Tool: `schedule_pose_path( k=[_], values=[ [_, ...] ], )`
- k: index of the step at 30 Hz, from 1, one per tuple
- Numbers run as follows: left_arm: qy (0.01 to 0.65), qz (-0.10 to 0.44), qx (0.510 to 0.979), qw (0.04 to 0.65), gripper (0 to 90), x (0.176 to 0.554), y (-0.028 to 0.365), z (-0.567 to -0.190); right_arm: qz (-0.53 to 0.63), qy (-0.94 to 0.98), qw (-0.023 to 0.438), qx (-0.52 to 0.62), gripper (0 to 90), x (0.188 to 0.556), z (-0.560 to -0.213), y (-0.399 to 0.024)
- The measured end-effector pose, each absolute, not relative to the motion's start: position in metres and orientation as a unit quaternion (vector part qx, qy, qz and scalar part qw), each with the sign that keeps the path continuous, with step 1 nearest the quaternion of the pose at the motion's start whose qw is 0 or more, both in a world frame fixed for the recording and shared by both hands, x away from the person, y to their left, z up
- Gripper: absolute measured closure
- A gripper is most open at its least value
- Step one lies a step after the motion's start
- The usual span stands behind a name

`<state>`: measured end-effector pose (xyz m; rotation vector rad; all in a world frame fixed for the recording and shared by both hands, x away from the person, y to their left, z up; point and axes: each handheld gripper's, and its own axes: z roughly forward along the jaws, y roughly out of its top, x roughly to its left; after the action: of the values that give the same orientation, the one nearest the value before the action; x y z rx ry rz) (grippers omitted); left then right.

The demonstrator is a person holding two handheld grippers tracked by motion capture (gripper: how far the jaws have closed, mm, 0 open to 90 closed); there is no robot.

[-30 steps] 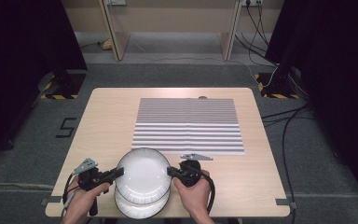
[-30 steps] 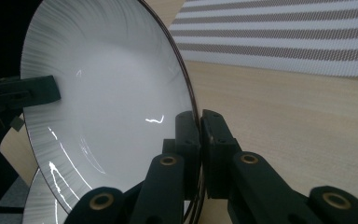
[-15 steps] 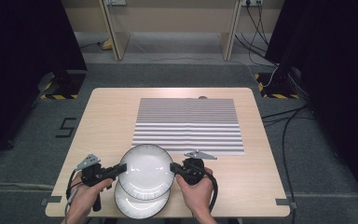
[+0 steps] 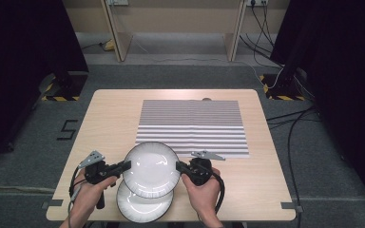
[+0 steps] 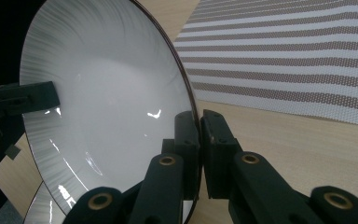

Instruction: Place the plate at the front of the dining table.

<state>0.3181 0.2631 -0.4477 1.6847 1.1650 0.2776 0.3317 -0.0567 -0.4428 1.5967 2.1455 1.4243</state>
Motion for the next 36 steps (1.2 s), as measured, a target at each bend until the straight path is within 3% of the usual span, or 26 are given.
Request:
schedule_pose_path(
  k=[36],
  values=[
    [0.454, 0.133, 0.705, 0.529, 83.6, 0.344, 0.237, -0.437, 0.477, 0.694, 0.115, 0.528, 85.6, 0.343, -0.43, -0.077]
  ],
)
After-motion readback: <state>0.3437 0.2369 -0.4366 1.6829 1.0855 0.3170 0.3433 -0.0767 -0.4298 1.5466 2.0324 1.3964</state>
